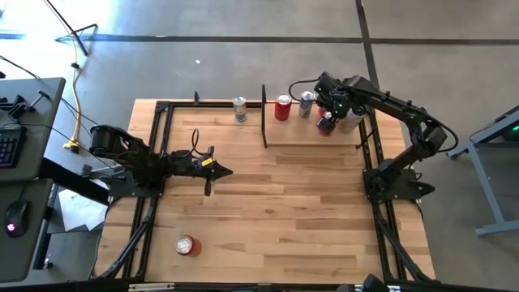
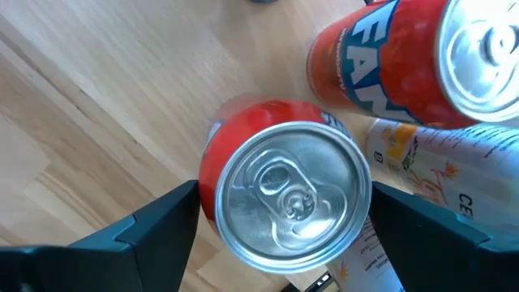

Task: Place canned beverage on shelf
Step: Put the red soda can on the shelf aligned with the other red soda can, then put the blue soda can on the shelf aligned with the other blue soda can

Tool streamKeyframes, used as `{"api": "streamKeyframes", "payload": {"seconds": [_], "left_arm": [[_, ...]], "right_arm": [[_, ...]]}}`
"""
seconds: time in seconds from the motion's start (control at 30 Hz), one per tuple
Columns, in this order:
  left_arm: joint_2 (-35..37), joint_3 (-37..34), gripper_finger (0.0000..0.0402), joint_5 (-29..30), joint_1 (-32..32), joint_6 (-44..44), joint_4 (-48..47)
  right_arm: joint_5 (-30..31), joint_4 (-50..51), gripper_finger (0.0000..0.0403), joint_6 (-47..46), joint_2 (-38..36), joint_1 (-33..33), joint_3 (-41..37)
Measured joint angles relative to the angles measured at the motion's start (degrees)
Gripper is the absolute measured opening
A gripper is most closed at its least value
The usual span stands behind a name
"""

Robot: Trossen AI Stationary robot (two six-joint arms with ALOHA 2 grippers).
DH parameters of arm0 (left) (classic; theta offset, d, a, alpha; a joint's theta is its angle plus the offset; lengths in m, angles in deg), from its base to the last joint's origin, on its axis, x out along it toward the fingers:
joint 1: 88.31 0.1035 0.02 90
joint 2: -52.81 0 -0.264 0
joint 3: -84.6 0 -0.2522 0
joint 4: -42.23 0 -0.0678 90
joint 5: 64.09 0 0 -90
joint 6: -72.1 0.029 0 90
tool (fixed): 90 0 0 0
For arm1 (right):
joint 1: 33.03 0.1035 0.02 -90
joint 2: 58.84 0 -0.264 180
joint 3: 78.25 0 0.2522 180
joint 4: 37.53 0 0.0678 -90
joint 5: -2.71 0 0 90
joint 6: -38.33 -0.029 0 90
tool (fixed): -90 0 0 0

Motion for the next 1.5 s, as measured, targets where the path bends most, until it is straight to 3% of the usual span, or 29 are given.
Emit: {"api": "streamKeyframes", "payload": {"seconds": [0.27, 0.57, 0.73, 0.9, 1.03, 1.17, 1.3, 1.5], "left_arm": [[0.0, 0.0, 0.0, 0.0, 0.0, -0.1, 0.0], [0.0, 0.0, 0.0, 0.0, 0.8, 1.4, 0.3], [2.5, 1.2, 0.0, 0.1, 5.1, 2.0, 0.3], [6.2, 3.6, 0.0, -4.7, 11.7, 1.7, -3.9], [9.7, 8.3, 0.0, -10.2, 17.1, 1.1, -15.5], [12.8, 16.8, 0.0, -13.8, 20.9, 4.1, -35.4], [15.2, 26.7, 0.0, -14.1, 23.4, 10.7, -56.7], [16.5, 42.4, 0.0, -12.0, 27.5, 17.5, -82.6]], "right_arm": [[0.0, 1.5, 0.0335, 0.0, 0.0, 0.1, 2.6], [0.2, 7.6, 0.0335, -0.9, 0.0, 1.7, 14.1], [0.2, 7.1, 0.0329, -1.3, -0.7, 5.1, 18.1], [1.5, 0.7, 0.0303, -1.1, -3.6, 12.9, 14.1], [4.5, -8.0, 0.0272, -1.0, -8.1, 20.1, 6.1], [4.5, -20.1, 0.023, -1.1, -12.7, 26.8, -4.7], [5.8, -32.0, 0.0172, -4.4, -15.6, 32.7, -14.7], [16.1, -46.8, 0.0085, -7.2, -15.8, 41.7, -25.9]]}}
